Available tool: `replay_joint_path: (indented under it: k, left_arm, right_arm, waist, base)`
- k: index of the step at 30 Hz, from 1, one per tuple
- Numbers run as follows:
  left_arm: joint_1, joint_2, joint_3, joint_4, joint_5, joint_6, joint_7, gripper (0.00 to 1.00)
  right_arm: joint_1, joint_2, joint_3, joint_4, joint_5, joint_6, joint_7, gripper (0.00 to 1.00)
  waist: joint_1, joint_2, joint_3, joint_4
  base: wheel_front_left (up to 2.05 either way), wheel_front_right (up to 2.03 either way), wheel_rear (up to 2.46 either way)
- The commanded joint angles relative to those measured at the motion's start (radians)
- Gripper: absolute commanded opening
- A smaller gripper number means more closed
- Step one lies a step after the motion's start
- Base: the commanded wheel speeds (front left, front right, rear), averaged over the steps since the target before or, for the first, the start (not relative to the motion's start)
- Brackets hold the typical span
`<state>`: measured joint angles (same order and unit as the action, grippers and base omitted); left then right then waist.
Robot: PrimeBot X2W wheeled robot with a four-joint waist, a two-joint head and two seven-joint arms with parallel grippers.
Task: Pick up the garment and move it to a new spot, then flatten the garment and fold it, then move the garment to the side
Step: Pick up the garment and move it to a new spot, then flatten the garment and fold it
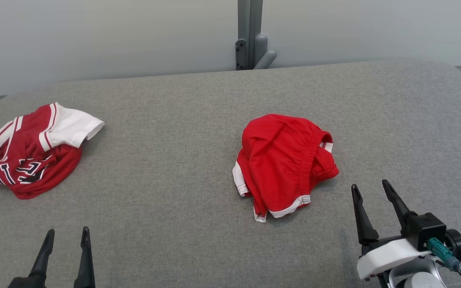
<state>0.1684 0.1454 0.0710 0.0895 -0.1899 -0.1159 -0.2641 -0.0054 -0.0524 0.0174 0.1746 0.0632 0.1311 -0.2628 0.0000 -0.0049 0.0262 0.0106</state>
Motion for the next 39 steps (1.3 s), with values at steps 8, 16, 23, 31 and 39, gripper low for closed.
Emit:
replay_joint_path:
  k: [8, 16, 23, 31, 39]
  left_arm:
    - [-0.079, -0.018, -0.094, -0.031, 0.04, -0.014, 0.0, 1.0]
    - [-0.338, 0.025, -0.475, 0.032, 0.004, -0.015, 0.032, 1.0]
    - [-0.51, 0.025, -0.652, 0.183, -0.035, -0.013, 0.143, 1.0]
    - [-0.538, 0.045, -0.674, 0.317, -0.025, 0.012, 0.243, 1.0]
    - [-0.536, 0.083, -0.7, 0.394, -0.017, 0.016, 0.317, 0.0]
  right_arm:
    - [-0.028, 0.001, -0.009, -0.022, 0.004, -0.001, -0.003, 1.0]
    - [-0.067, 0.001, -0.007, -0.053, 0.025, -0.001, -0.003, 1.0]
    - [-0.106, 0.002, 0.022, -0.077, 0.09, -0.001, -0.003, 1.0]
    - [-0.095, 0.002, 0.021, -0.072, 0.149, -0.001, -0.003, 1.0]
    - [-0.1, 0.002, 0.016, -0.07, 0.17, -0.001, -0.003, 1.0]
  waist:
    - [0.0, 0.0049, 0.021, -0.053]
    - [0.0, 0.0049, 0.093, -0.186]
    - [0.0, 0.0049, 0.184, -0.322]
    - [0.0, 0.0049, 0.224, -0.421]
    - [0.0, 0.0049, 0.225, -0.431]
  base:
    - [0.0, 0.0, 0.0]
    - [0.0, 0.0, 0.0]
    - [0.0, 0.0, 0.0]
    - [0.0, 0.0, 0.0]
    - [0.0, 0.0, 0.0]
